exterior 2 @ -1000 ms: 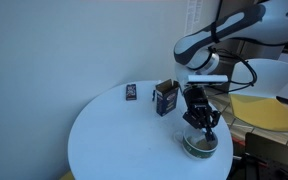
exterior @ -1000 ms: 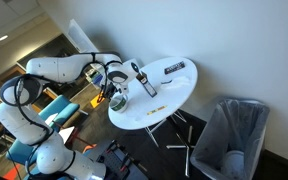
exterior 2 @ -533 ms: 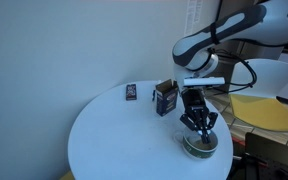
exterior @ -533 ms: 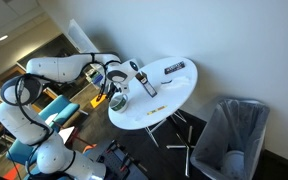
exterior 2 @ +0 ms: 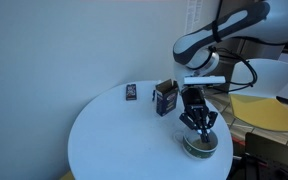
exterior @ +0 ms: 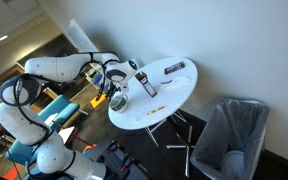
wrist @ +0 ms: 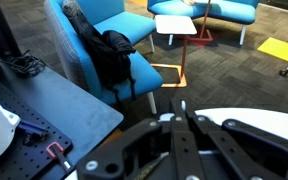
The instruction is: Pour some of the things in the box into the mug and then stir them with the spoon
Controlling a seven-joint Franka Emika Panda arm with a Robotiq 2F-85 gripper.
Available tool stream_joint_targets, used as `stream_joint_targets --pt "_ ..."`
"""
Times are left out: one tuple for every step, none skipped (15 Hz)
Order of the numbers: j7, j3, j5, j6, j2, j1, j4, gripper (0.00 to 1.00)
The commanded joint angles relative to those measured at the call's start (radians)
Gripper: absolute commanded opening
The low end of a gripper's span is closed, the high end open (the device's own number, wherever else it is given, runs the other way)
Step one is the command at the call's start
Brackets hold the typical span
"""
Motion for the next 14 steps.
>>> stream_joint_targets --pt "0.002 0.001 0.018 -0.015 0.013 -0.004 0.009 0.01" --pt "0.001 0.001 0.023 -0.018 0.018 -0.005 0.01 0.01" --pt "0.002 0.001 0.027 -0.02 0.023 -0.005 0.011 0.01" --pt "0.004 0.0 0.034 -0.021 0.027 -0.005 0.01 0.01" --pt "0.01 -0.001 0.039 -0.02 0.028 -0.005 0.008 0.01" --pt "0.021 -0.003 0.044 -0.02 0.028 -0.005 0.006 0.01" --pt "0.03 -0.004 0.046 -0.019 0.029 -0.005 0.006 0.01" --pt "0.04 -0.006 0.048 -0.019 0.029 -0.005 0.005 0.01" --pt "0.045 -0.008 0.048 -0.022 0.031 -0.005 0.005 0.01" --pt "0.061 -0.01 0.047 -0.023 0.032 -0.005 0.005 0.01" --pt "0.082 -0.011 0.046 -0.025 0.035 -0.005 0.006 0.01" --pt "0.103 -0.011 0.047 -0.028 0.037 -0.005 0.007 0.01" --pt "0.127 -0.012 0.046 -0.028 0.039 -0.005 0.007 0.01" --pt "0.153 -0.012 0.048 -0.033 0.042 -0.005 0.008 0.01"
